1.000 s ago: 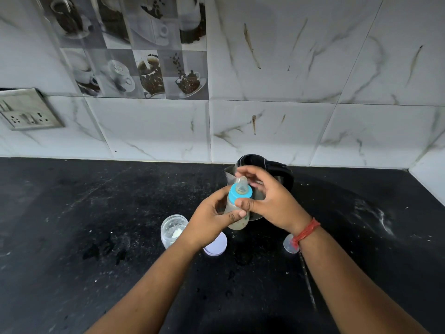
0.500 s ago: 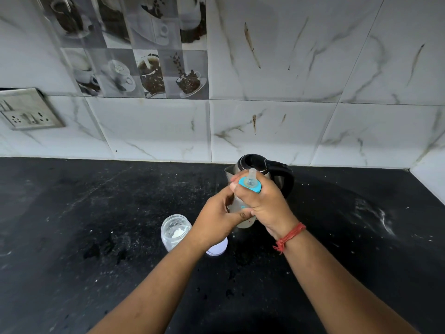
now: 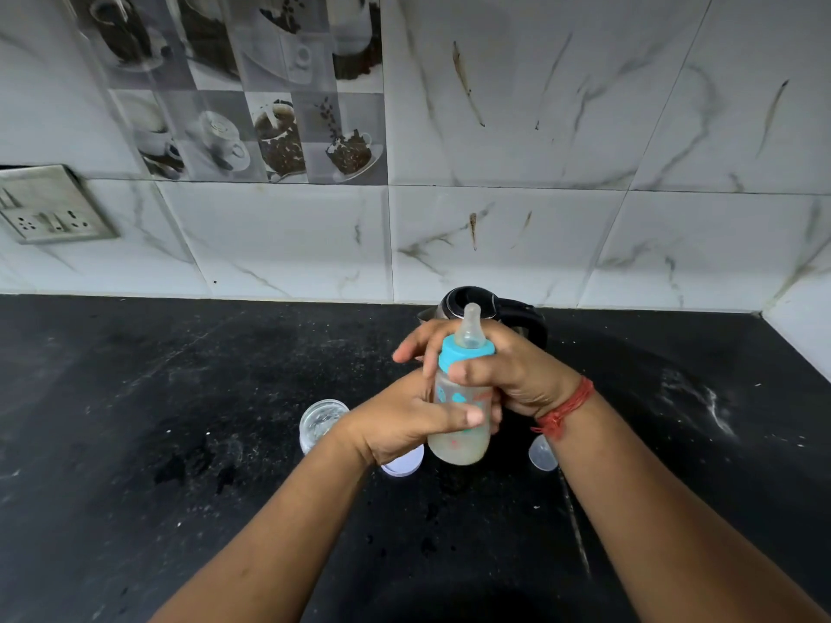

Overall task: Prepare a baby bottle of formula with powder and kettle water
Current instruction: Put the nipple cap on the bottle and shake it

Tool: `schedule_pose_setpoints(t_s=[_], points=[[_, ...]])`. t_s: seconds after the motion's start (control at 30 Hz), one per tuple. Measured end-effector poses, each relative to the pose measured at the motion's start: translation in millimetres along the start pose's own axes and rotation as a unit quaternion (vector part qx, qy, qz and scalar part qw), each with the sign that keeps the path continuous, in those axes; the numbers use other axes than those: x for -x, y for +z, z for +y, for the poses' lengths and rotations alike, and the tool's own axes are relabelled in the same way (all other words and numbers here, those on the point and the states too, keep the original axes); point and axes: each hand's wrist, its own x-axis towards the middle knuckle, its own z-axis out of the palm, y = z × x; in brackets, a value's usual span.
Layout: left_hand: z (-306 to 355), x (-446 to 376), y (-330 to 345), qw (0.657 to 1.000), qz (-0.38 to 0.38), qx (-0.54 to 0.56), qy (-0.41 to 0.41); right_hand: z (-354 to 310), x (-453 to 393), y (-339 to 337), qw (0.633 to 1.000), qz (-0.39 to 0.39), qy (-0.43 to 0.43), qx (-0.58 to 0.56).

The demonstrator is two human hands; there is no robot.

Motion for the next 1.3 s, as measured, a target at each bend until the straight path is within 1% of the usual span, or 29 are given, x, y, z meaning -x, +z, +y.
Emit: schedule_pose_setpoints(t_s=[0.1, 0.17, 0.23, 0.27, 0.3, 0.33, 0.4, 0.47, 0.53, 0.6, 0.63, 0.67, 0.73, 0.87, 0.93, 1.03, 1.1, 1.13, 1.17, 1.23, 1.3], points=[[4.1, -1.9, 1.0, 0.992, 0.08, -0.097, 0.002, 5.7, -2.8, 7.0, 0.997, 0.078, 0.008, -0.027], [6.1, -5.7, 5.1, 0.978, 0.133, -0.16, 0.021, 10.6, -7.1, 15.0, 0.988, 0.154, 0.007, -0.033], [5.8, -11.4, 11.6, 0.954, 0.212, -0.21, 0.041, 14.8, -13.0, 25.5, 0.961, 0.272, 0.018, -0.046], [5.4, -13.5, 14.1, 0.945, 0.236, -0.221, 0.054, 17.2, -15.3, 30.4, 0.946, 0.317, 0.033, -0.051], [4.3, -14.7, 14.5, 0.941, 0.244, -0.224, 0.063, 18.8, -16.4, 33.5, 0.939, 0.337, 0.048, -0.047], [3.0, -14.4, 13.6, 0.943, 0.237, -0.224, 0.067, 18.1, -15.8, 34.9, 0.939, 0.337, 0.061, -0.034], [1.3, -10.4, 6.6, 0.959, 0.19, -0.203, 0.052, 17.0, -11.2, 29.9, 0.955, 0.289, 0.057, -0.017], [0.5, -5.3, 0.0, 0.984, 0.116, -0.134, 0.033, 12.2, -5.3, 18.9, 0.98, 0.198, 0.034, -0.002], [2.0, -1.8, -1.5, 0.996, 0.048, -0.07, 0.025, 6.6, -1.7, 9.6, 0.995, 0.093, 0.027, -0.003], [5.2, -1.6, 0.1, 0.998, -0.013, -0.065, 0.02, 1.3, 0.5, 3.6, 0.999, 0.016, 0.025, -0.017], [6.0, -1.8, 1.0, 0.997, -0.029, -0.066, 0.021, -0.1, 0.2, 2.5, 1.0, 0.001, 0.023, -0.015], [7.5, -2.1, 2.0, 0.998, -0.024, -0.06, 0.017, -1.4, -0.9, 3.6, 1.0, 0.007, 0.023, -0.005], [8.9, -2.8, 0.6, 0.998, 0.027, -0.051, 0.005, -2.1, -2.8, 8.3, 0.998, 0.051, 0.029, 0.001], [6.6, -4.5, 2.2, 0.984, 0.11, -0.134, 0.037, 4.0, -5.0, 17.5, 0.99, 0.133, 0.02, -0.037], [6.8, -7.9, 7.2, 0.966, 0.162, -0.195, 0.05, 10.0, -8.7, 23.1, 0.979, 0.199, 0.016, -0.042], [0.3, -13.7, 14.1, 0.924, 0.266, -0.268, 0.064, 17.8, -15.1, 34.3, 0.95, 0.308, 0.014, -0.046], [-7.1, -16.7, 18.9, 0.901, 0.324, -0.278, 0.08, 25.5, -19.1, 39.4, 0.932, 0.357, 0.022, -0.055], [-11.9, -17.8, 20.6, 0.896, 0.343, -0.269, 0.088, 29.3, -20.9, 42.4, 0.925, 0.375, 0.028, -0.061], [-16.1, -18.5, 21.3, 0.893, 0.355, -0.259, 0.095, 34.8, -22.4, 44.6, 0.917, 0.392, 0.034, -0.061], [-24.7, -19.2, 17.7, 0.886, 0.364, -0.273, 0.09, 46.2, -24.4, 49.3, 0.901, 0.426, 0.052, -0.06], [-33.5, -17.8, 10.6, 0.887, 0.35, -0.293, 0.074, 57.6, -22.6, 51.4, 0.894, 0.439, 0.075, -0.041]])
